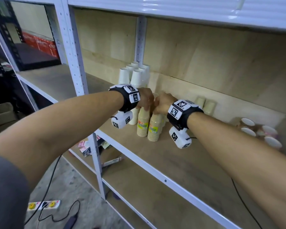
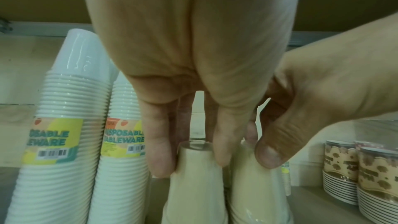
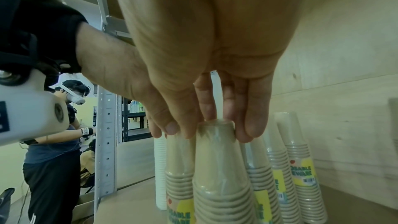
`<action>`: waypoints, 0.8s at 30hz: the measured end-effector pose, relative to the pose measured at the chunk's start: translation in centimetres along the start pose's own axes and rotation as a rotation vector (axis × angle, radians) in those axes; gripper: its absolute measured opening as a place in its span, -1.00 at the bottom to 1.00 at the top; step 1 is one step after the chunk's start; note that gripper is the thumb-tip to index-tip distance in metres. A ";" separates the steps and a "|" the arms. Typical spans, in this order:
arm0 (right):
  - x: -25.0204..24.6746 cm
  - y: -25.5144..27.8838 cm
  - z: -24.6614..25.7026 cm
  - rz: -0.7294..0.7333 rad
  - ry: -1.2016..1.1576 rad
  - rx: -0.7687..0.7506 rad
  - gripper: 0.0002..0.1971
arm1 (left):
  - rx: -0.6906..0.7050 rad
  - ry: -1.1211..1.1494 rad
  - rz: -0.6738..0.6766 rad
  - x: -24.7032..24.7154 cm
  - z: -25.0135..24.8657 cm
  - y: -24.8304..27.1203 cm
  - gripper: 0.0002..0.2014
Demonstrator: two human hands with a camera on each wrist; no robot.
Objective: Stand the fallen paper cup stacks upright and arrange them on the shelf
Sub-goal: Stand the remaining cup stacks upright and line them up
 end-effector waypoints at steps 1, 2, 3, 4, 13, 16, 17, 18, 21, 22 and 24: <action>0.1 0.0 0.0 0.002 0.003 0.002 -0.62 | -0.001 -0.004 -0.006 0.1 0.0 0.1 -0.62; 0.2 0.0 0.0 0.005 -0.001 0.004 -0.63 | -0.002 -0.010 -0.011 0.1 0.0 0.1 -0.63; 0.3 0.1 -0.1 0.005 -0.008 0.006 -0.63 | 0.001 -0.014 -0.016 0.1 0.0 0.2 -0.64; 0.4 0.1 -0.1 0.004 -0.017 0.006 -0.61 | 0.007 -0.013 -0.021 0.1 0.1 0.2 -0.64; -0.5 1.0 -1.2 0.017 -0.046 0.042 -0.73 | 0.066 -0.043 0.008 -0.8 -1.0 0.0 -0.72; -1.4 1.4 -2.1 0.036 -0.046 0.086 -0.72 | 0.102 -0.022 0.061 -1.5 -2.2 -0.4 -0.72; -1.8 1.5 -2.6 0.044 -0.052 0.102 -0.72 | 0.121 -0.020 0.076 -1.9 -2.7 -0.5 -0.70; -2.2 1.7 -3.1 0.045 -0.054 0.126 -0.71 | 0.141 -0.020 0.090 -2.2 -3.3 -0.6 -0.69; -3.5 2.2 -4.8 0.030 -0.045 0.201 -0.69 | 0.194 -0.019 0.097 -3.2 -4.9 -1.1 -0.72; -4.1 2.5 -5.5 0.026 -0.040 0.217 -0.69 | 0.204 -0.014 0.087 -3.5 -5.5 -1.2 -0.74; -5.2 2.9 -6.7 0.003 -0.046 0.245 -0.72 | 0.216 0.009 0.063 -4.2 -6.5 -1.7 -0.76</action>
Point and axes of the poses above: each hand's wrist, its own y-axis away from the middle knuckle, its own x-axis out of the palm, z = x × y, the point moved 1 cm from there along -y, towards the middle knuckle, and after that the axes turned 11 degrees about -y, right-handed, at the moved point
